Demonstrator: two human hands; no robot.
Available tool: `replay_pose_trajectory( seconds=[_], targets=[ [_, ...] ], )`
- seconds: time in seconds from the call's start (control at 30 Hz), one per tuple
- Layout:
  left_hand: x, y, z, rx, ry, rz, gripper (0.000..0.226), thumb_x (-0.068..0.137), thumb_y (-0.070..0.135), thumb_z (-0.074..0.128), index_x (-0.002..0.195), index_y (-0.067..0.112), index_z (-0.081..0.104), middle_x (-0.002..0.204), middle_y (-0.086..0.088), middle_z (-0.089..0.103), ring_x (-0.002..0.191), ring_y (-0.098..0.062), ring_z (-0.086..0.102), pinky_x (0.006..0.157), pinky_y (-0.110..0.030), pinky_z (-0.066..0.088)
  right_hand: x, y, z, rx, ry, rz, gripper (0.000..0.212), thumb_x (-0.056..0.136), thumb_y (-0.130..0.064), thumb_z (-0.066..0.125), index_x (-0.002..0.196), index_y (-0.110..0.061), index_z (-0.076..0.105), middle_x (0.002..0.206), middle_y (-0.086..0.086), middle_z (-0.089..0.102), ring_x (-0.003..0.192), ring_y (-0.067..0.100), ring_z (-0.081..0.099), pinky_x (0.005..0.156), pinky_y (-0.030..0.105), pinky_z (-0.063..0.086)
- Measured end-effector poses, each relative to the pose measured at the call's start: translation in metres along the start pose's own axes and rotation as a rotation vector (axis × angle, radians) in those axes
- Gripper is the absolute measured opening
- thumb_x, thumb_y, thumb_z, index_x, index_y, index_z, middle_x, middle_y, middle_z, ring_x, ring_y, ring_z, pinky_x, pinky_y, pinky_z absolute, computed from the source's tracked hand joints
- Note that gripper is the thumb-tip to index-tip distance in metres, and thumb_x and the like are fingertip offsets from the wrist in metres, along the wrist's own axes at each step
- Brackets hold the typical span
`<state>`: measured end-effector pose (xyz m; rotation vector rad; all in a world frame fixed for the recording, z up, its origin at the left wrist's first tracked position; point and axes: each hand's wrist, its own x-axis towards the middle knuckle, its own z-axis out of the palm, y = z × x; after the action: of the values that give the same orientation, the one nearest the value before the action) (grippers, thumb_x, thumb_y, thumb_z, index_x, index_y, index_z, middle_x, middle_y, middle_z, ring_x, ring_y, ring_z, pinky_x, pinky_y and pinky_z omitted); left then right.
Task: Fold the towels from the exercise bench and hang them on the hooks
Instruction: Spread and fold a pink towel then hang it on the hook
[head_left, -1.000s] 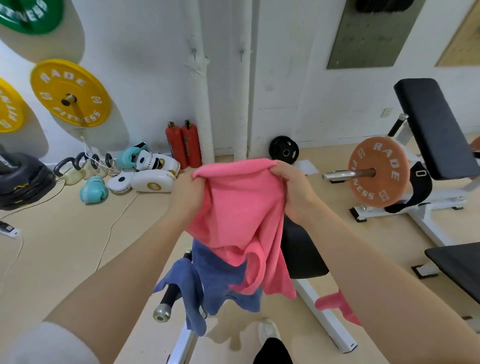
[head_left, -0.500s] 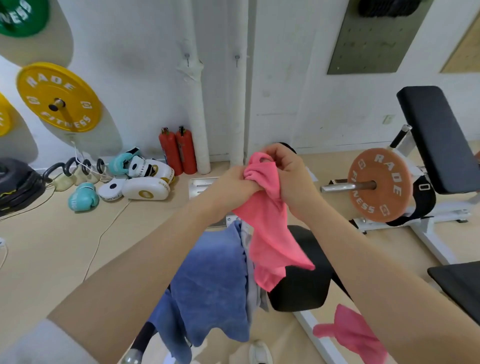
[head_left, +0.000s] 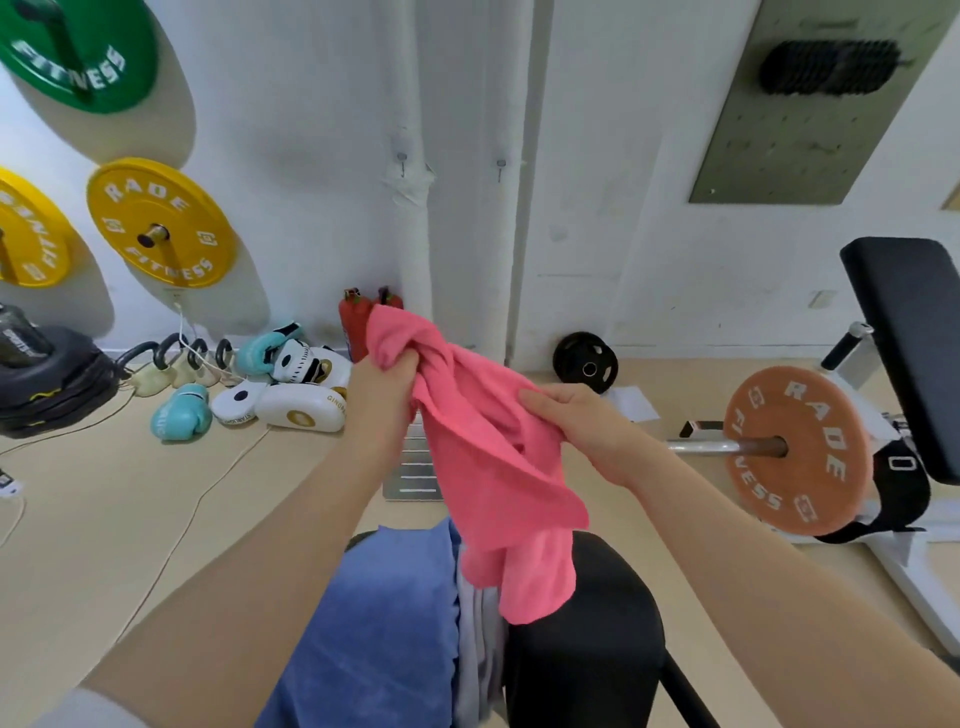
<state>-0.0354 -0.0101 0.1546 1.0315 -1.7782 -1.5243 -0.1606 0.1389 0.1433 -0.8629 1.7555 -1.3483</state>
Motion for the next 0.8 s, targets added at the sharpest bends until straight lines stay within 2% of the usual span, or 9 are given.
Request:
replay_pose_trajectory(
  seconds=[0.1,0.17,0.23,0.3,0.4,0.47,0.57,0.7,0.8],
  targets=[
    [0.006,-0.01,0.006,0.776,-0.207,0.059,0.072,0.048,0.045,0.057,0.11,0.011,0.046,0.089,-0.01,0.061,0.083,-0.03,0.061,0.072,-0.038,0.053,0.017,0.008,-0.008,0.018,0.169,-0.085,0.024,0.098,-0.033,0.042,0.097,-0.032,0.066,0.096,-0.011,0.07,0.095,0.009,0.063,0.092,0.031,0.047],
    [-0.001,-0.003,0.013,0.821,-0.353,0.133,0.099,0.05,0.052,0.062,0.137,0.023,0.026,0.1,-0.009,0.063,0.089,-0.025,0.062,0.081,-0.035,0.053,0.02,0.007,-0.007,-0.043,0.107,-0.138,0.025,0.098,-0.031,0.042,0.091,-0.031,0.066,0.092,-0.01,0.067,0.091,0.008,0.06,0.093,0.031,0.046],
    [-0.01,0.009,0.029,0.636,-0.481,0.257,0.093,0.068,0.037,0.071,0.144,0.026,0.019,0.08,0.006,0.061,0.073,-0.007,0.058,0.07,-0.013,0.047,0.02,0.0,-0.006,-0.156,-0.023,-0.152,0.026,0.098,-0.023,0.045,0.082,-0.029,0.065,0.079,-0.011,0.066,0.077,0.003,0.058,0.083,0.025,0.047],
    [-0.012,0.014,0.042,0.677,-0.544,0.391,0.071,0.077,0.026,0.071,0.137,0.026,0.033,0.071,0.017,0.053,0.064,0.004,0.051,0.058,-0.005,0.039,0.018,-0.009,-0.007,-0.262,-0.106,-0.129,0.025,0.094,-0.015,0.05,0.075,-0.024,0.066,0.073,-0.009,0.065,0.073,0.004,0.056,0.078,0.027,0.046],
    [-0.005,0.015,0.05,0.927,-0.46,0.478,0.03,0.085,0.024,0.056,0.115,0.022,0.055,0.089,0.006,0.064,0.083,-0.013,0.061,0.07,-0.026,0.049,0.016,-0.014,-0.008,-0.534,-0.112,-0.172,0.022,0.094,-0.019,0.049,0.075,-0.018,0.061,0.071,0.0,0.058,0.069,0.009,0.05,0.07,0.024,0.039],
    [-0.002,0.015,0.054,1.037,-0.358,0.538,0.028,0.087,0.02,0.046,0.11,0.026,0.06,0.101,-0.004,0.066,0.094,-0.025,0.06,0.075,-0.038,0.05,0.013,-0.011,-0.006,-0.664,-0.031,-0.242,0.029,0.097,-0.025,0.044,0.069,-0.018,0.05,0.064,-0.002,0.048,0.061,0.009,0.043,0.059,0.022,0.032],
    [-0.005,0.021,0.065,1.074,-0.219,0.627,0.029,0.091,0.02,0.041,0.115,0.024,0.058,0.104,-0.01,0.063,0.094,-0.029,0.06,0.067,-0.033,0.043,0.013,-0.006,-0.006,-0.618,0.113,-0.304,0.035,0.097,-0.028,0.044,0.071,-0.005,0.048,0.063,0.006,0.043,0.064,0.017,0.04,0.061,0.032,0.027],
    [-0.001,0.022,0.072,1.087,-0.161,0.57,0.026,0.091,0.021,0.043,0.109,0.016,0.062,0.105,-0.012,0.064,0.098,-0.031,0.059,0.067,-0.033,0.038,0.021,0.0,-0.021,-0.595,0.24,-0.216,0.044,0.087,-0.045,0.057,0.084,-0.001,0.06,0.079,0.007,0.06,0.079,0.02,0.055,0.075,0.035,0.042],
    [0.003,0.018,0.073,0.919,-0.161,0.517,0.024,0.091,0.022,0.045,0.087,0.009,0.065,0.09,-0.012,0.065,0.092,-0.03,0.058,0.064,-0.031,0.036,0.018,0.001,-0.033,-0.452,0.142,-0.162,0.024,0.08,-0.038,0.068,0.095,-0.019,0.068,0.09,-0.012,0.065,0.091,0.007,0.058,0.082,0.023,0.042]
  ],
)
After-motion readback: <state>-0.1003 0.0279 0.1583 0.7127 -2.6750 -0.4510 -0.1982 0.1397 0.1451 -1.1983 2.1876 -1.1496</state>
